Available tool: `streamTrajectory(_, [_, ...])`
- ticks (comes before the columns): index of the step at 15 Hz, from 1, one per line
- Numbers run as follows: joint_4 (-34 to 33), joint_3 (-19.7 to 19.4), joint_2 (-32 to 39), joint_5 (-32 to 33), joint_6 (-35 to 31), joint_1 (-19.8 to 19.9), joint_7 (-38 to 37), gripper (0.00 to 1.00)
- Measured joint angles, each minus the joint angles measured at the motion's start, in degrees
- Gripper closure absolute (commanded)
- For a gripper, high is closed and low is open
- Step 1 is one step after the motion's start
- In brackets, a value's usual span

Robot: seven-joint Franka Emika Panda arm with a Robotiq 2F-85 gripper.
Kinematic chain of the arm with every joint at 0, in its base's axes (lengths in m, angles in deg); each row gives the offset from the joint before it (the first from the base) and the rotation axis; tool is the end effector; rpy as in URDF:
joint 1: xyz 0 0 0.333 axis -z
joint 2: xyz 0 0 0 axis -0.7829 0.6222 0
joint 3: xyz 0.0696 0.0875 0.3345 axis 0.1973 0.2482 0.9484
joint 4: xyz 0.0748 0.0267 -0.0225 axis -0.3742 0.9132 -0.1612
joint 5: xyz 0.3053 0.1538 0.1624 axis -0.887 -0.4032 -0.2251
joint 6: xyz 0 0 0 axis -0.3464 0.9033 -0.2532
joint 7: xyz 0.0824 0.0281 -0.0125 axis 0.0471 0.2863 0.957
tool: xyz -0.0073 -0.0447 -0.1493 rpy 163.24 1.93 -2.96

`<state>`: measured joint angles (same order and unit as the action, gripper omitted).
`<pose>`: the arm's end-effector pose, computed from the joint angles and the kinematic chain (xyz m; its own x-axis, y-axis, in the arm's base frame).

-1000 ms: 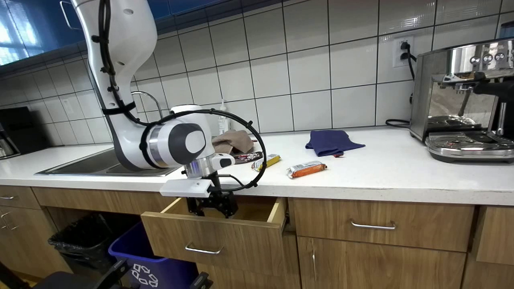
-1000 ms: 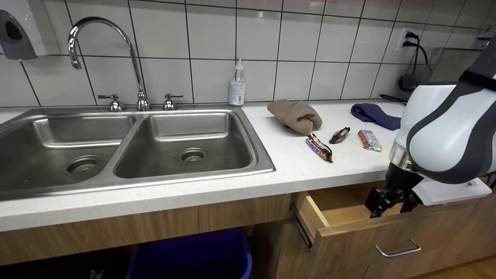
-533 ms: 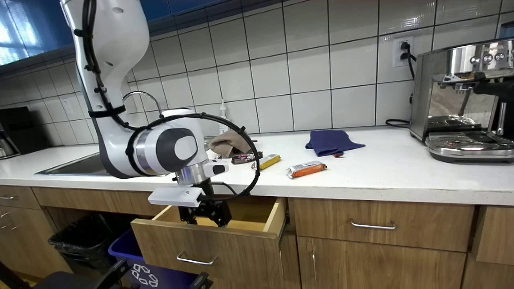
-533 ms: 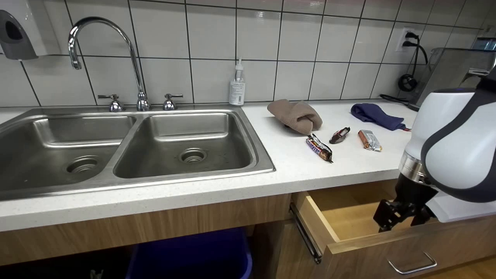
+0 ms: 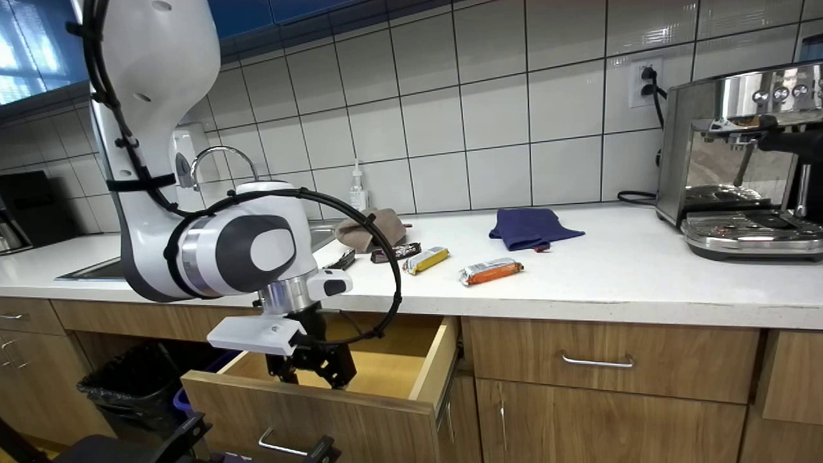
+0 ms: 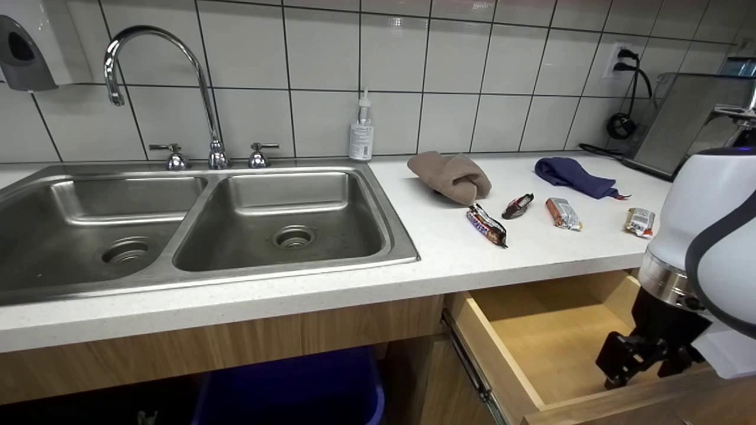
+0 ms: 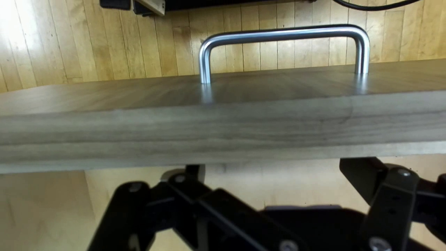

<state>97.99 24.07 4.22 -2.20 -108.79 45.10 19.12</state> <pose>0.3612 -0.0031 0.0935 0.9971 0.0023 -0.0766 0.0059 -0.9989 0.0469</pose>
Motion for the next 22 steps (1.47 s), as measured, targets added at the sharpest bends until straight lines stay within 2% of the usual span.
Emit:
streamTrajectory(5, [0.23,0.29,0.14,-2.34,-0.06,0.16,-0.01,0.00])
streamTrajectory(8, [-0.12,2.34,-0.52,-4.56,-0.06,1.87,-0.03,0.00])
streamTrajectory(14, [0.10,7.14,-7.00,-7.80,-0.06,5.85,-0.03,0.00])
streamTrajectory(22, [0.12,9.13,-15.18,-10.86,2.03,6.37,-0.03,0.00])
